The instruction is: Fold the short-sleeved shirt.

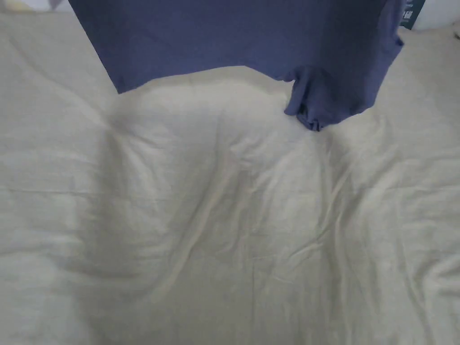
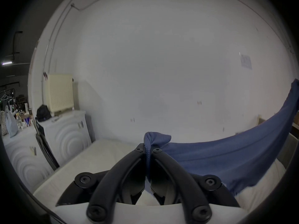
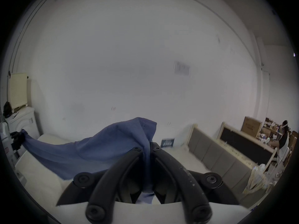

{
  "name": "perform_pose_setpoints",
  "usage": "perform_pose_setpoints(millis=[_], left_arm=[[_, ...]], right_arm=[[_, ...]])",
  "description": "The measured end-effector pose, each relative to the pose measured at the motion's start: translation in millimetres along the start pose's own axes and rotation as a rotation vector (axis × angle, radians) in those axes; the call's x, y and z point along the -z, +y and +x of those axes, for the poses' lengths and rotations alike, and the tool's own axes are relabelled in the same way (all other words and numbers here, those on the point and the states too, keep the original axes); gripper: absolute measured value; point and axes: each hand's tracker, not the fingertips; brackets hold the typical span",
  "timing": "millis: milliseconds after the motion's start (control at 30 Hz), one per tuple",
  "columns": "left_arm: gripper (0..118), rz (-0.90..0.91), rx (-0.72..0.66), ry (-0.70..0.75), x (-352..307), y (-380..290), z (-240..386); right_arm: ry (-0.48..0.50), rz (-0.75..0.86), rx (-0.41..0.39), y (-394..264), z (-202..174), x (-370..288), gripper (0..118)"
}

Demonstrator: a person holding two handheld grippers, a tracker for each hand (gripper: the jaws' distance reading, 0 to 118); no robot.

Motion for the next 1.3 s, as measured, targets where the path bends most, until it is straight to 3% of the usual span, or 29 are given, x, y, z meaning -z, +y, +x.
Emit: perform_pose_setpoints(millis=[167,300,600,1000,1067,1100,1133,1167,1200,1233,1300], left_arm=[[4,-0.12,-0.026,-0.025,-38.0,-85.9,-15.6],[4,-0.209,-0.025,-0.052,-84.5,-153.3,-31.5],[4,-0.428,-0.013,-0.082,-188.9,-299.1,-57.0],[6,-0.523,-0.017,-0.03,-285.8,-383.9,-89.9],[20,-0.551,-0.049,-0.009,-291.4,-391.6,-97.1],[44,-0.569,-0.067,0.024,-293.7,-394.8,-100.2],[66,-0.576,-0.081,0.043,-296.6,-396.0,-103.0],[84,-0.577,-0.097,0.062,-299.3,-395.8,-106.8],[84,-0.572,-0.123,0.074,-302.7,-394.2,-112.0],[89,-0.55,-0.166,0.086,-306.8,-390.3,-116.2],[115,-0.493,-0.218,0.075,-316.6,-376.1,-123.2]], right_arm=[[0.097,-0.139,0.002,-97.3,11.5,-26.0,8],[0.137,-0.252,0.069,-189.3,21.4,-64.2,8],[0.149,-0.53,0.024,-383.9,36.6,-153.3,8],[0.205,-0.71,0.077,-516.7,47.0,-247.2,8],[0.217,-0.708,0.086,-526.9,44.7,-253.6,9],[0.225,-0.703,0.084,-530.9,42.4,-255.6,12],[0.236,-0.705,0.079,-532.2,41.0,-255.9,31],[0.242,-0.703,0.075,-532.3,40.6,-256.9,58],[0.246,-0.7,0.076,-531.8,41.8,-258.0,58],[0.252,-0.7,0.079,-529.6,44.5,-258.6,67],[0.244,-0.649,0.105,-517.1,51.9,-264.8,104]])
